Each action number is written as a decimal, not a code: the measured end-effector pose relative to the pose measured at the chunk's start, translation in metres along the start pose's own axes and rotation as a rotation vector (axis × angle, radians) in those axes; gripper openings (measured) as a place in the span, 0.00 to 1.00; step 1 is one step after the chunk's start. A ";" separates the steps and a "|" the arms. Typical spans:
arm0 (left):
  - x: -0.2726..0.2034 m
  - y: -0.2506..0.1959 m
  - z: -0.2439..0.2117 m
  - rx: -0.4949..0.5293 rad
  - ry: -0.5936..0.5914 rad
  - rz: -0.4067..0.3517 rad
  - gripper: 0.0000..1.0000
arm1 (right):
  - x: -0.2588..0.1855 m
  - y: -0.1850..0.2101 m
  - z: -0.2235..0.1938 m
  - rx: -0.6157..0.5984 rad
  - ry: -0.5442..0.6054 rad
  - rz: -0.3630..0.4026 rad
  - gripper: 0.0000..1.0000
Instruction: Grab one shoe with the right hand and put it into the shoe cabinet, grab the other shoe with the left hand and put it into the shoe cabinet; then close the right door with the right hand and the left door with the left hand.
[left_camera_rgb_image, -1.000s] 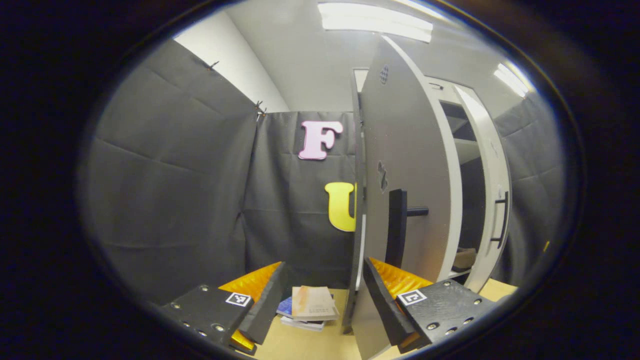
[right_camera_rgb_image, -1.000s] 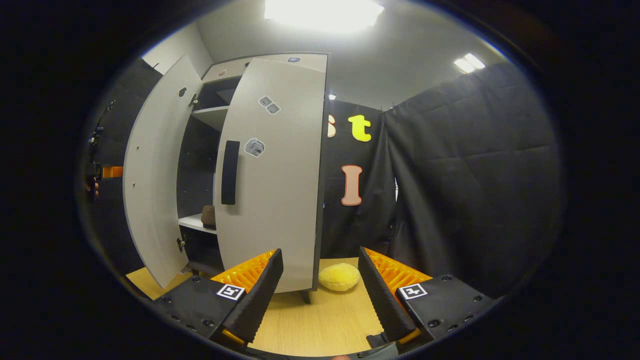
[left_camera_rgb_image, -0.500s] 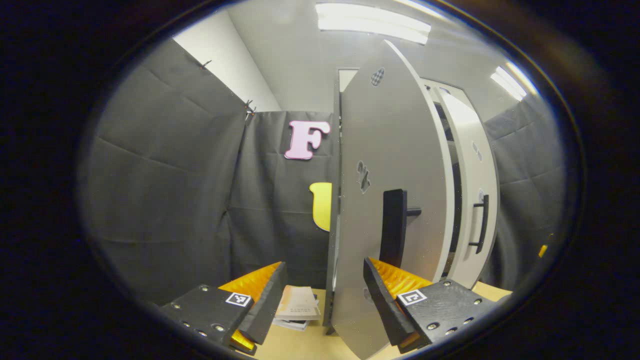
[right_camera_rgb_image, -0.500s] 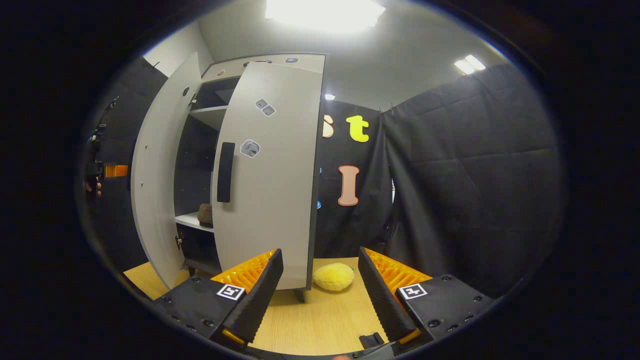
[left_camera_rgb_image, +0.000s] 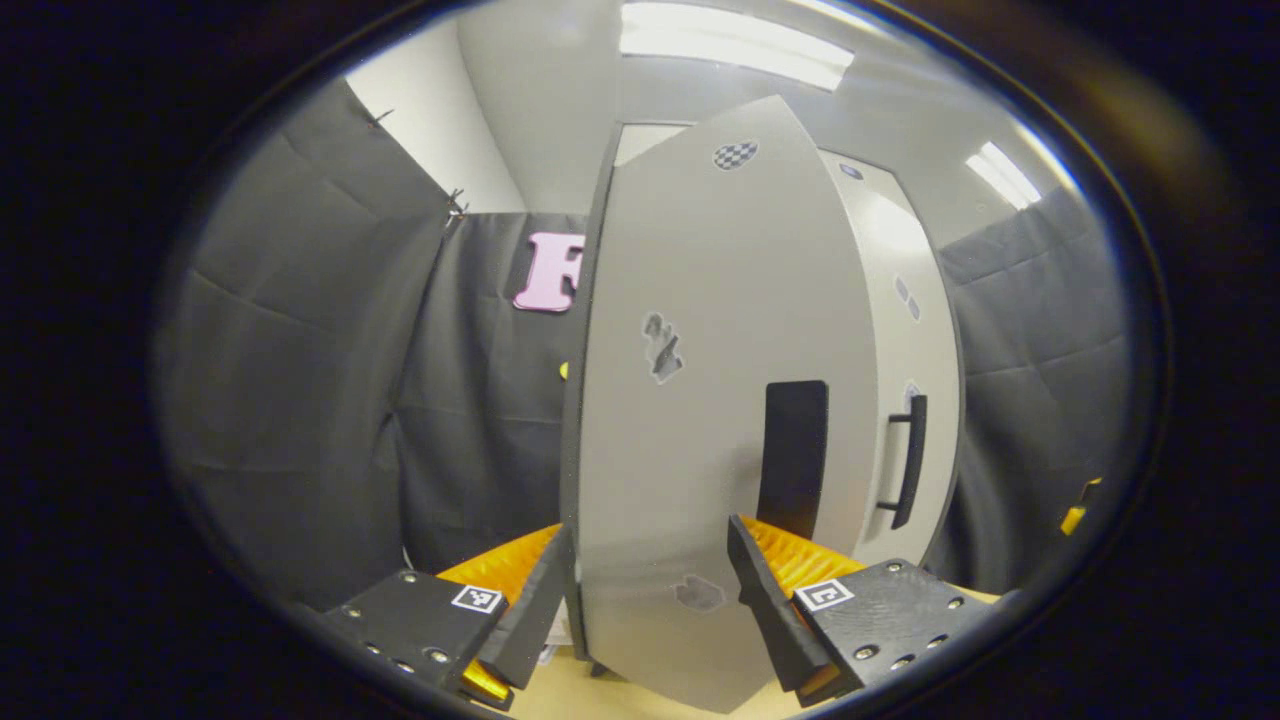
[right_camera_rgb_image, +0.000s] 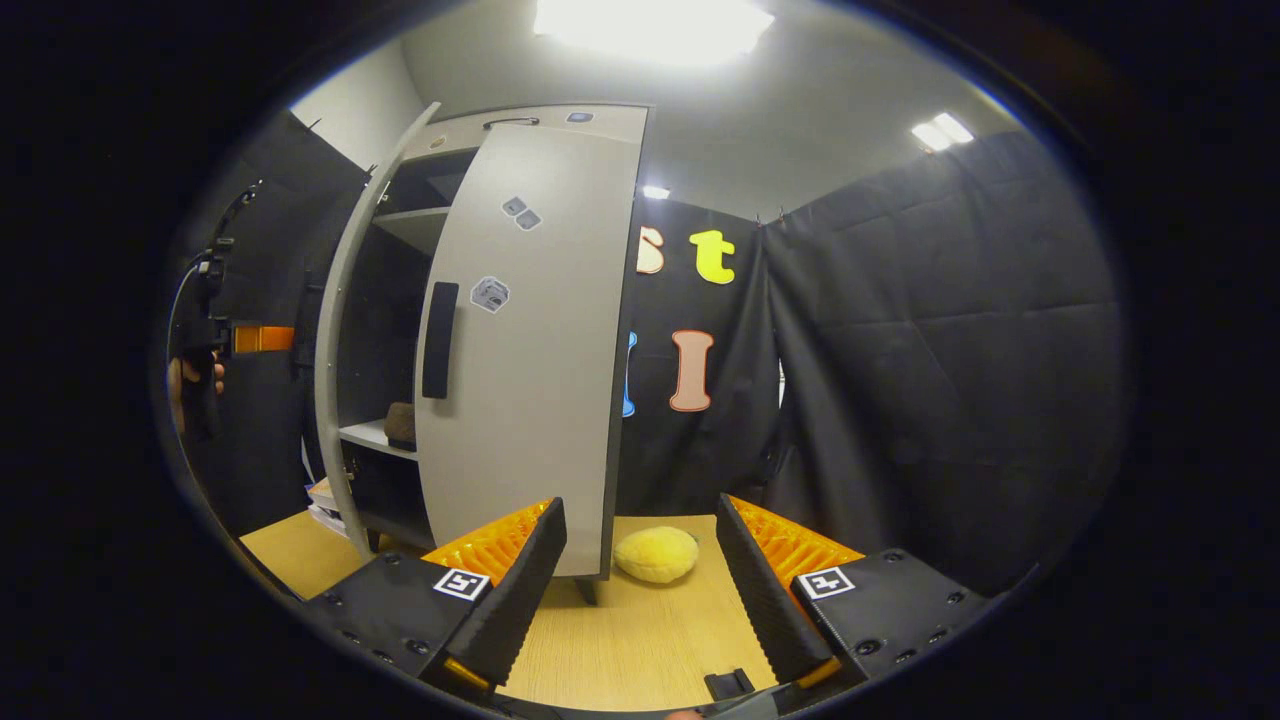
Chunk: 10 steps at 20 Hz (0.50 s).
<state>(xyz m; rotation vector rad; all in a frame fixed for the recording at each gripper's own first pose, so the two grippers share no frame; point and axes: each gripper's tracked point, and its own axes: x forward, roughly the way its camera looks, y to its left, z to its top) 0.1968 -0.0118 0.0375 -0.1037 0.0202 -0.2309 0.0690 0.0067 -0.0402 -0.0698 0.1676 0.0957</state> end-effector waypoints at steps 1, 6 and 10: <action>0.004 -0.007 -0.005 0.004 0.004 -0.011 0.89 | 0.000 0.001 -0.001 0.004 0.001 0.003 0.93; 0.008 -0.022 -0.005 0.050 -0.004 -0.008 0.96 | 0.006 0.008 -0.001 0.006 -0.004 0.026 0.95; -0.005 -0.016 0.000 0.054 -0.011 -0.004 0.96 | 0.007 0.018 0.005 0.023 -0.018 0.050 0.96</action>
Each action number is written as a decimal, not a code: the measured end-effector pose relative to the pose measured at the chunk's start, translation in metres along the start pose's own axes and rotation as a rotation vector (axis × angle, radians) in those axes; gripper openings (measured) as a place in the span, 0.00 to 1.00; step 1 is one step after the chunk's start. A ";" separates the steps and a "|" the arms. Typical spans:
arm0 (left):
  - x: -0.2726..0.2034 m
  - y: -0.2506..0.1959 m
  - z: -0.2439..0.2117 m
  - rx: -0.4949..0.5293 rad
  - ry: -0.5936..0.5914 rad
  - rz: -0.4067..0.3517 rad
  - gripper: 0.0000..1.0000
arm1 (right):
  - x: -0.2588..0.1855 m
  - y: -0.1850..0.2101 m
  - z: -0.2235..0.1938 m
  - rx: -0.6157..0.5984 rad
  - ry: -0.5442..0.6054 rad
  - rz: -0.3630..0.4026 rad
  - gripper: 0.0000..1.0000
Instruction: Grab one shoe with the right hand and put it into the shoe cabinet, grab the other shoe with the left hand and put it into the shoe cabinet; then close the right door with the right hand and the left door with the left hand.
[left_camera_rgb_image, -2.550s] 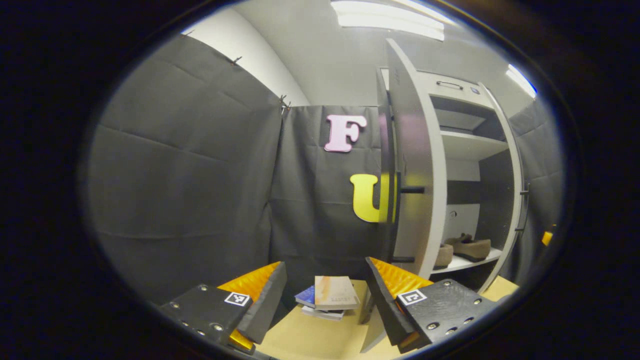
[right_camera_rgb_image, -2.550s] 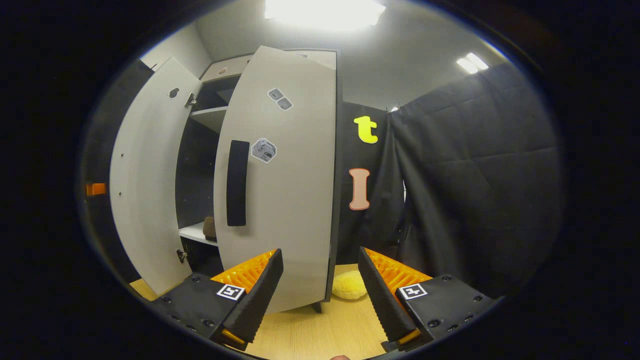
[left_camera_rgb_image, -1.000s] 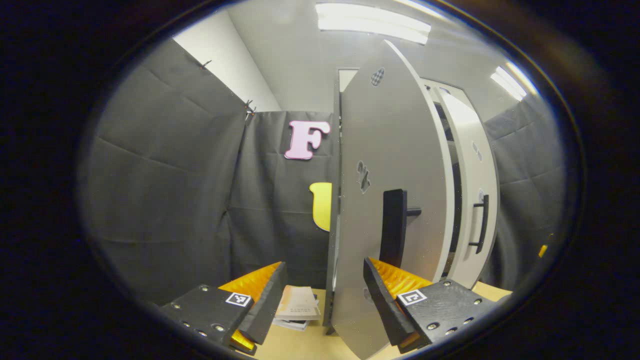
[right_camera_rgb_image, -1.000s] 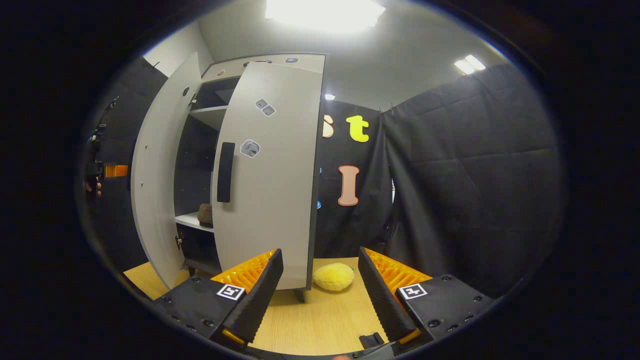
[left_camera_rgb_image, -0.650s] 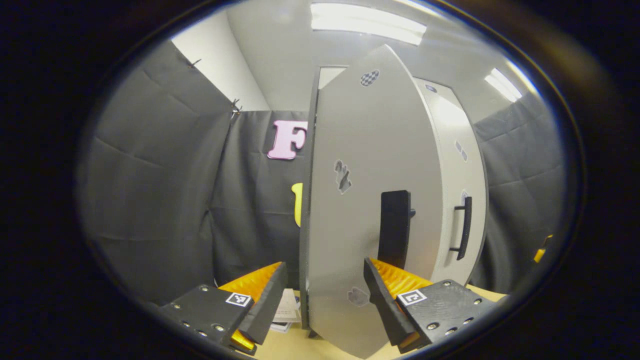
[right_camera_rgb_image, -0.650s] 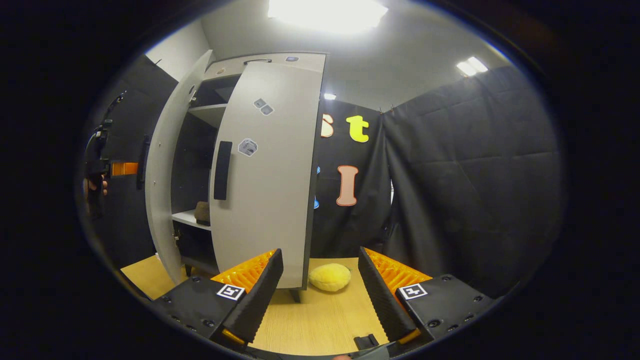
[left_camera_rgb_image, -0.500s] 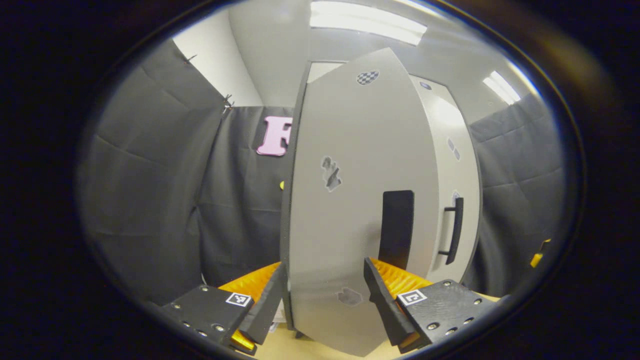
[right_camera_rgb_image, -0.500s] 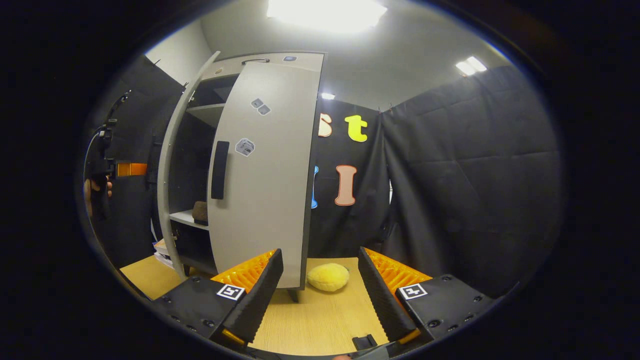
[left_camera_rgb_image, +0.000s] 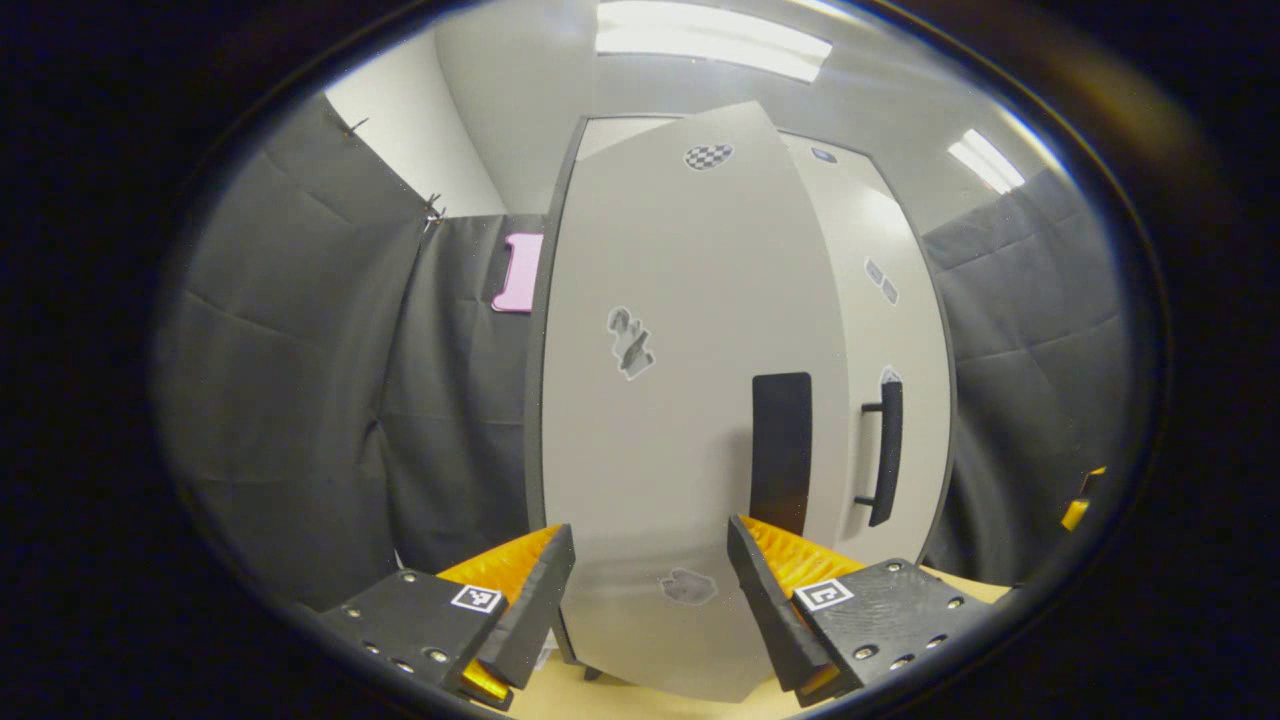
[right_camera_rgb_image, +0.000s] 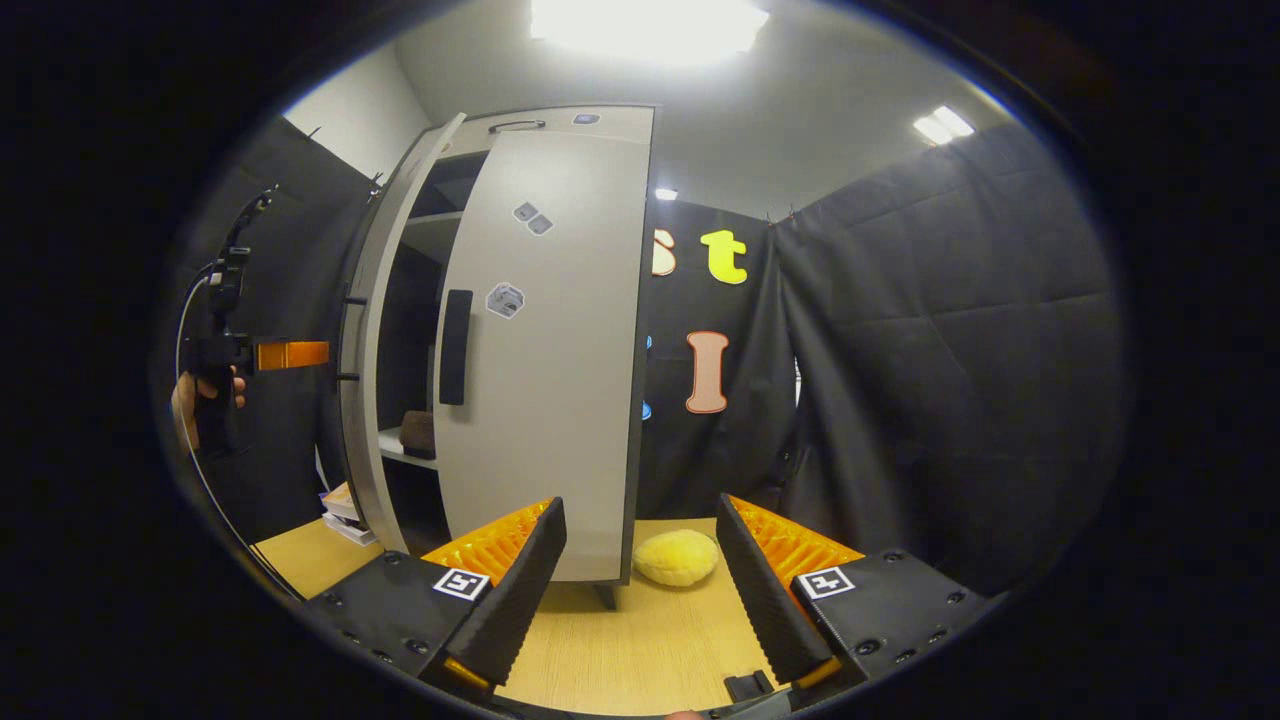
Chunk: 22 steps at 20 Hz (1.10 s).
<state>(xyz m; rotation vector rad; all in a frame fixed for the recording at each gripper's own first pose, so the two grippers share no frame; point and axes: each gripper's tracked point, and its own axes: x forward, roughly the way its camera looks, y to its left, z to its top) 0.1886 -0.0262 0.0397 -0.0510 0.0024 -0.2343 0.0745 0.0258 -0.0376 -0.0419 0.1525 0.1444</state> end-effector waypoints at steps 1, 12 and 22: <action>-0.007 0.003 0.003 0.009 -0.007 0.003 0.96 | 0.000 0.003 0.003 0.003 -0.006 0.005 0.96; -0.117 0.069 0.009 0.037 0.004 0.070 0.96 | -0.027 0.019 0.029 0.015 -0.055 0.023 0.93; -0.185 0.111 0.004 0.070 0.026 0.132 0.96 | -0.056 0.024 0.040 0.009 -0.076 0.020 0.93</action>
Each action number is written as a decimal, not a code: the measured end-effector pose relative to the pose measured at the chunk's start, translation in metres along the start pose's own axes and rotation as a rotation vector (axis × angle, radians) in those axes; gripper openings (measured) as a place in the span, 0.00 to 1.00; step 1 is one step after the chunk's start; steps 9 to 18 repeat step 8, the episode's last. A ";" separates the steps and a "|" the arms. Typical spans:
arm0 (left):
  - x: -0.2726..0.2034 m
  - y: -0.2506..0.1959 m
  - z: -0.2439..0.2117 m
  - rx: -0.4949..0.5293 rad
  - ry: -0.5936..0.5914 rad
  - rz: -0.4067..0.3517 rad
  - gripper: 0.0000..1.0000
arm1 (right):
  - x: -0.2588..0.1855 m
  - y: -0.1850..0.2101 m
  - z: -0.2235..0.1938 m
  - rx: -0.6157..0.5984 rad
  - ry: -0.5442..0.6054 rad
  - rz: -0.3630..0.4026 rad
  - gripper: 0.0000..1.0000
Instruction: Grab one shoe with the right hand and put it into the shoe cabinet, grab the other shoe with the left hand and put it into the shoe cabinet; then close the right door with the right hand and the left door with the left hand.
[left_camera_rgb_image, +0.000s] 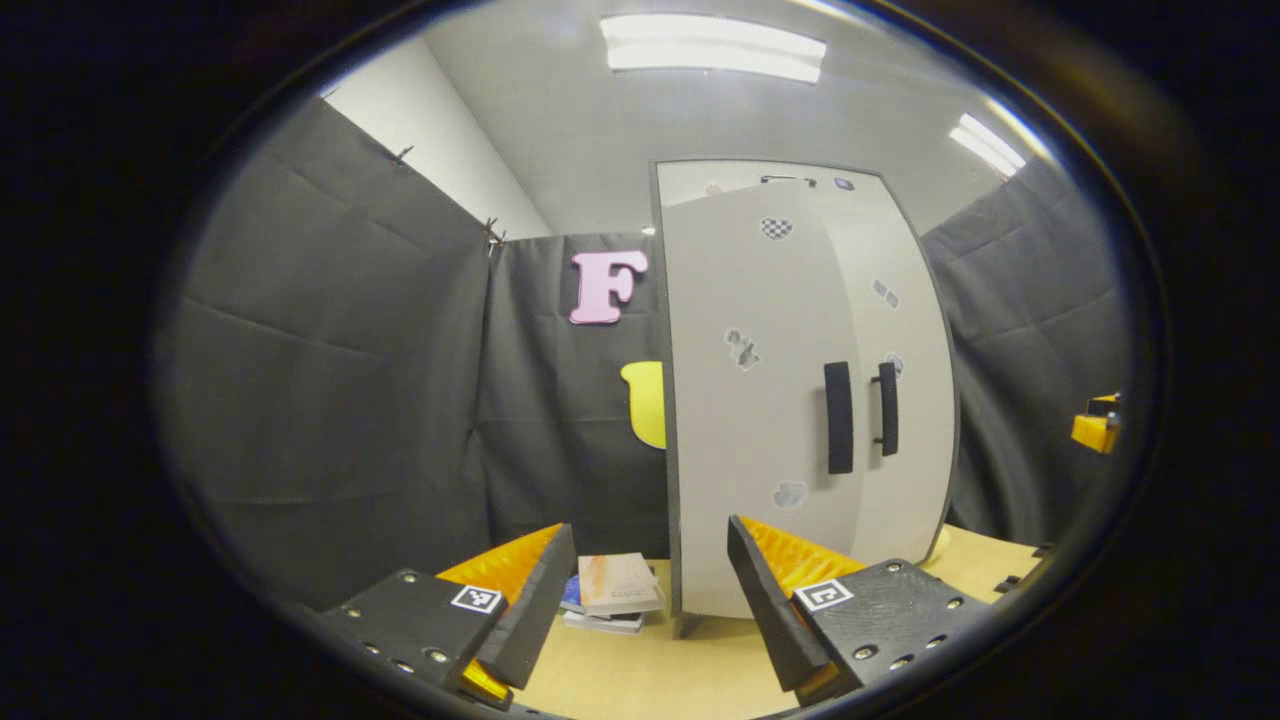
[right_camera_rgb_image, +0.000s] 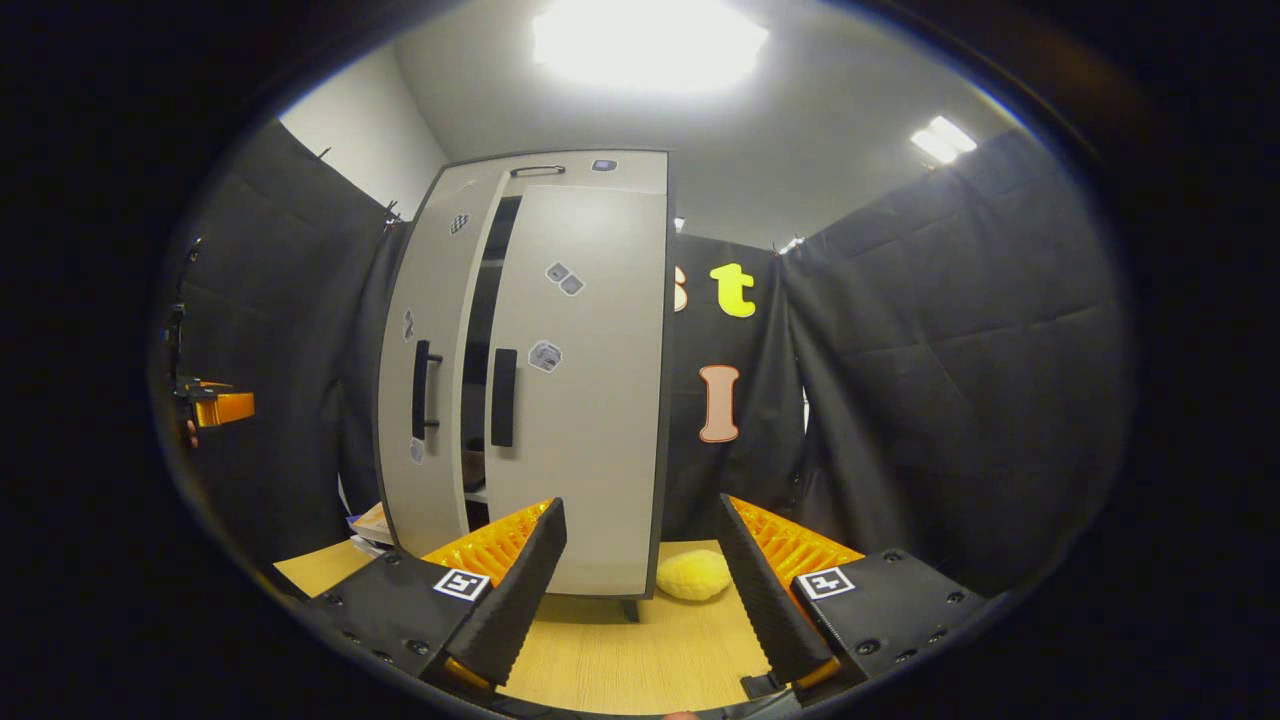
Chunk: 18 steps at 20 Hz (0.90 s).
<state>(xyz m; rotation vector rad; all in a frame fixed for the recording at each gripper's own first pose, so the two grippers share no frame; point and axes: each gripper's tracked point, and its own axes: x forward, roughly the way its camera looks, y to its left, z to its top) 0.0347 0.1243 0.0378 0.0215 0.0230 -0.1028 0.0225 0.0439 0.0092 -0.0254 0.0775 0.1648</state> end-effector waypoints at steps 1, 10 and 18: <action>-0.002 0.003 -0.003 0.008 0.006 0.008 0.96 | 0.000 0.000 -0.001 0.002 0.002 0.000 0.96; -0.028 0.021 -0.013 0.021 0.030 0.041 0.96 | -0.012 -0.007 0.003 -0.001 -0.008 -0.013 0.96; -0.028 0.021 -0.013 0.021 0.030 0.041 0.96 | -0.012 -0.007 0.003 -0.001 -0.008 -0.013 0.96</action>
